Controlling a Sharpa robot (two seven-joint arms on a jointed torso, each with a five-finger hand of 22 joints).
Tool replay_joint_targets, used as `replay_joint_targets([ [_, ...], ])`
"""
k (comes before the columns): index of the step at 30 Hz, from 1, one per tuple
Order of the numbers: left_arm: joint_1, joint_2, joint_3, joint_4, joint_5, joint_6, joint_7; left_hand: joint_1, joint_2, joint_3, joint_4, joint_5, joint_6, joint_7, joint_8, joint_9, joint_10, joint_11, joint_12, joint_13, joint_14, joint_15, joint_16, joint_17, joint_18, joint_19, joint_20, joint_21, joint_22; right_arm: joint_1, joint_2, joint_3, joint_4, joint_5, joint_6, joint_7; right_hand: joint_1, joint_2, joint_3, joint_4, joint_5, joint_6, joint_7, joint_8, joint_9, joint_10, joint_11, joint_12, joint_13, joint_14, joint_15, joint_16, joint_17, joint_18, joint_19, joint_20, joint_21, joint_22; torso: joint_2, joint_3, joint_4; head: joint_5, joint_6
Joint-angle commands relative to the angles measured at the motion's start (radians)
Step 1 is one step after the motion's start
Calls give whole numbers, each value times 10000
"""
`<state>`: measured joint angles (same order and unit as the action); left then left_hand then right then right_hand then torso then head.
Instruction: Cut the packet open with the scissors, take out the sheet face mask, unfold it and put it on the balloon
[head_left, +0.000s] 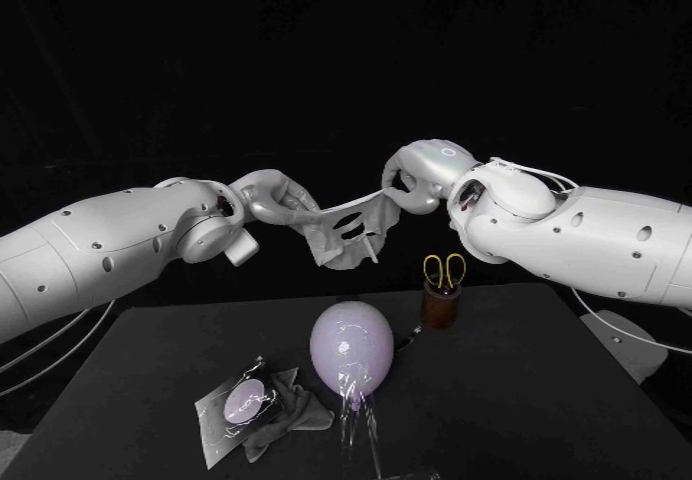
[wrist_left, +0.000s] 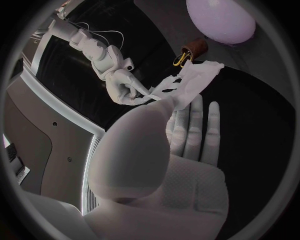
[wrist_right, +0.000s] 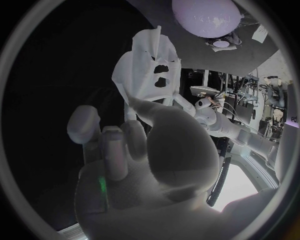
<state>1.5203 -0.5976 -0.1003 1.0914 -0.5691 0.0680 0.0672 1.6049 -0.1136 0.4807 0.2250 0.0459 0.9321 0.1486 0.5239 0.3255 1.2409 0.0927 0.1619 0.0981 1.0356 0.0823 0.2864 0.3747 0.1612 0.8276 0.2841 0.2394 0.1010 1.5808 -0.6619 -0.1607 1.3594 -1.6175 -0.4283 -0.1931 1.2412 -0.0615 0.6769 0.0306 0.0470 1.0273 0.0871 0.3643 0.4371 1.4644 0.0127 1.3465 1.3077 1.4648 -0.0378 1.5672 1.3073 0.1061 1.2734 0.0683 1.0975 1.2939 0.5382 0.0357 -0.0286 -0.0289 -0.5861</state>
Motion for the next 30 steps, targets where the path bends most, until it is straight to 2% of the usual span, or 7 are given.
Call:
replay_joint_targets([
  [1,-3,51,-27,-20,403,-135,91,65,161,193,-85,32,-124,54,-120,249,-162,78,-30,-5,-180,31,28,17,98,57,-17,89,24,0,-10,6,34,-91,-782,8,35,43,9,69,34,82,-25,195,91,246,-33,37,1138,1060,-58,36,2635,-15,86,18,54,31,5,-7,1,10,8],
  [9,-130,65,-137,-13,1691,47,473,-2,227,470,-148,31,-195,174,-235,272,-586,257,-265,-98,-627,218,-198,-48,113,16,-38,177,80,-14,136,7,-195,118,-929,62,35,39,9,71,34,85,-27,196,92,250,-35,43,1142,1060,-59,36,2635,-17,91,18,61,36,9,-2,-15,13,18],
  [21,-288,-83,-189,561,4704,1882,974,-274,469,1326,-221,28,-860,563,-83,697,-1688,741,-1013,-369,-1236,633,-1059,-541,223,99,-127,387,155,-116,843,6,-1093,349,-476,321,39,37,13,74,34,84,-29,195,91,236,-37,0,1113,1060,-62,36,2635,6,29,18,-42,-23,-3,-4,-4,-23,17],
  [23,-318,-124,-191,677,5084,2097,990,-345,579,1483,-201,27,-1096,633,144,896,-1867,797,-1023,-371,-1089,636,-1089,-609,239,197,-148,397,133,-150,973,5,-1277,357,-368,397,41,37,16,75,34,81,-29,193,90,227,-38,-25,1097,1060,-62,36,2635,17,0,18,-90,-50,-6,-5,-5,-29,29],
  [24,-339,-153,-191,748,5319,2255,1004,-401,672,1658,-217,30,-1387,691,429,1131,-2022,843,-1023,-372,-1036,655,-1165,-694,236,271,-172,378,94,-176,1065,4,-1410,362,-282,449,43,39,18,76,34,78,-29,191,89,227,-38,-24,1098,1060,-63,36,2635,22,-15,18,-113,-63,-3,-1,-2,-28,30],
  [25,-364,-186,-192,818,5525,2420,1026,-575,759,1971,-259,1,-1872,791,1042,1595,-2108,920,-946,-340,-970,698,-1300,-840,215,340,-170,297,2,-200,1154,3,-1541,367,-193,510,45,40,21,78,34,74,-28,188,88,220,-38,-43,1085,1059,-63,34,2630,31,-39,18,-152,-85,-1,2,-4,-24,34],
  [30,-470,-327,-192,1081,6041,2937,1105,-941,805,2791,-531,25,-2749,922,2112,2328,-2374,1005,-985,-354,-892,746,-1530,-1081,229,424,-173,144,-164,-288,1448,-9,-1997,442,75,765,49,45,34,95,32,49,-21,173,81,198,-33,-97,1052,1043,-62,18,2586,51,-101,19,-251,-137,18,-6,-3,-49,42],
])
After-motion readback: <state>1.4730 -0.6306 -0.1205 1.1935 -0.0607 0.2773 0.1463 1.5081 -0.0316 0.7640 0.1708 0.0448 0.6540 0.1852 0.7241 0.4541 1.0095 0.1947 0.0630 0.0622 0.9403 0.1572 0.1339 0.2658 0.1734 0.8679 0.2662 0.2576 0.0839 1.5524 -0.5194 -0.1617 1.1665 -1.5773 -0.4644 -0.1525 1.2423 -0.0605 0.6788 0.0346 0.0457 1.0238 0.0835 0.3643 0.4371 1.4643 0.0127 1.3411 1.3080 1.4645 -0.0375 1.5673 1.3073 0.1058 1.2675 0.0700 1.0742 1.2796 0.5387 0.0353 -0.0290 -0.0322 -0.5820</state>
